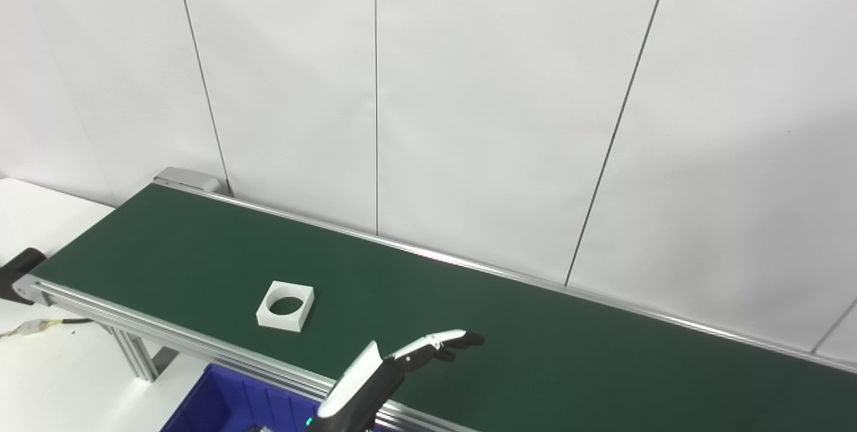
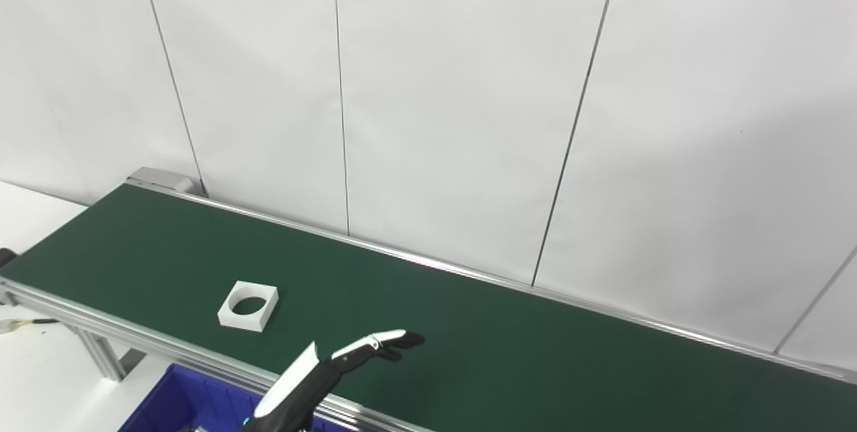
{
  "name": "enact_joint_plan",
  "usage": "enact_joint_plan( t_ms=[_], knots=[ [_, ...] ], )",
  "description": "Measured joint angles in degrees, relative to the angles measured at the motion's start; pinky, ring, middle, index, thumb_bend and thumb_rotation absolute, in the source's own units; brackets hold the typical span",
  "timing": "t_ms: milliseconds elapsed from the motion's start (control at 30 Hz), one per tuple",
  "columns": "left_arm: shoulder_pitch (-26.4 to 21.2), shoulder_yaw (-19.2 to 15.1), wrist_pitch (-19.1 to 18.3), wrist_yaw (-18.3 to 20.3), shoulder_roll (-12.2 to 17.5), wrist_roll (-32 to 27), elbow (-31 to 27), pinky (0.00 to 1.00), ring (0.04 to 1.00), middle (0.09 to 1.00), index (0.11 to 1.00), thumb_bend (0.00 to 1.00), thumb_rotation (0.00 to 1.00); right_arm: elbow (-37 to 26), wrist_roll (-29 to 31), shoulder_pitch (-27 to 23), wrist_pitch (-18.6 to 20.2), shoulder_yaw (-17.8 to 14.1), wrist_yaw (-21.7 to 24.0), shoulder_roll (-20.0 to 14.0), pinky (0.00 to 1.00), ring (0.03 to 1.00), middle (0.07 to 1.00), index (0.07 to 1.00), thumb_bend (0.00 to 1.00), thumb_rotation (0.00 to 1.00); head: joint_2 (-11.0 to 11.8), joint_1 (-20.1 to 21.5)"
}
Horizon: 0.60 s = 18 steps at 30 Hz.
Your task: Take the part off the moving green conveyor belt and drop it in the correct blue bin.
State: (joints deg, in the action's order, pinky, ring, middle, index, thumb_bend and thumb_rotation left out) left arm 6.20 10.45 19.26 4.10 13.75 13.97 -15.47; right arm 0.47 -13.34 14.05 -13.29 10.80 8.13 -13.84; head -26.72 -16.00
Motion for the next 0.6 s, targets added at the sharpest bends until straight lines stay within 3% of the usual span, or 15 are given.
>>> enact_joint_plan(
  t_ms=[367, 433, 467, 600],
  knots=[
    [-4.7, -5.0, -4.7, 3.1, 2.6, 3.6, -0.1, 0.83, 0.875, 0.887, 0.871, 0.87, 0.31, 0.0, 1.3, -0.3, -0.2, -0.5, 0.1, 0.0, 0.76, 0.825, 0.853, 0.891, 0.95, 0.17, -3.3, -0.8],
    [-5.7, -5.6, -6.0, 3.5, 3.0, 4.8, 0.0, 0.83, 0.874, 0.888, 0.872, 0.88, 0.34, 0.0, 1.3, -0.4, -0.2, -0.5, 0.2, -0.1, 0.77, 0.831, 0.857, 0.893, 0.94, 0.17, -3.4, -0.9],
    [-6.2, -5.9, -7.0, 3.9, 3.4, 5.3, 0.0, 0.82, 0.873, 0.892, 0.877, 0.90, 0.40, 0.0, 1.3, -0.4, -0.2, -0.6, 0.2, -0.1, 0.78, 0.843, 0.864, 0.897, 0.93, 0.17, -3.9, -1.1],
    [-8.7, -7.4, -12.2, 6.2, 6.1, 9.0, 0.1, 0.80, 0.872, 0.907, 0.887, 0.89, 0.39, -0.3, 2.0, -0.4, -0.2, -0.6, 0.5, -0.1, 0.79, 0.843, 0.867, 0.896, 0.93, 0.17, -4.7, -1.3]
  ],
)
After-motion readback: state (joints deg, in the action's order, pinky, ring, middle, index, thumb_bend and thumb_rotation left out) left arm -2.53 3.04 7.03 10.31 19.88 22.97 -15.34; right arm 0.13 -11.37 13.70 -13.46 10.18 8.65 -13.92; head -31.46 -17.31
